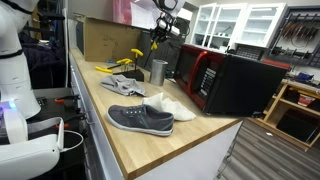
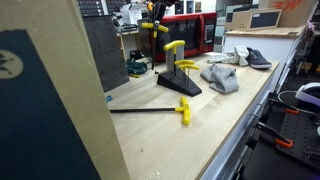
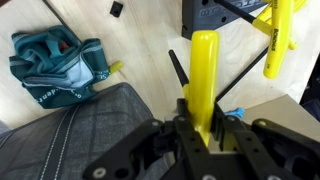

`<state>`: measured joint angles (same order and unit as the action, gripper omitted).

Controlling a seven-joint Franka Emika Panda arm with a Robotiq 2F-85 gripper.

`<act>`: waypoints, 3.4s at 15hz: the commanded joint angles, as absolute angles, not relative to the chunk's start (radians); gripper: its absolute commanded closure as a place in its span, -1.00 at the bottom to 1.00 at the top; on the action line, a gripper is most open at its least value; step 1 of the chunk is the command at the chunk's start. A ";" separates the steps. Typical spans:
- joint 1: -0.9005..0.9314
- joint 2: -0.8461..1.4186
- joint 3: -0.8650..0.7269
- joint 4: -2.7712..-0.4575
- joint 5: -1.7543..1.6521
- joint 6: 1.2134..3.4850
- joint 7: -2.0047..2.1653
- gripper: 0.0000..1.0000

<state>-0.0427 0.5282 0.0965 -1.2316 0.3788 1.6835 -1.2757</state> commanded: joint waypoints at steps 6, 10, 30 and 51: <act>-0.042 0.252 0.109 -1.522 0.310 1.786 -1.351 0.88; -0.046 0.181 0.092 -1.608 0.276 1.791 -1.361 0.88; -0.031 0.134 0.077 -1.767 0.339 1.899 -1.365 0.88; -0.033 0.155 0.059 -1.795 0.302 1.949 -1.382 0.88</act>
<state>-0.0321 0.1782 0.0610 -1.7690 0.3128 1.9053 -1.3519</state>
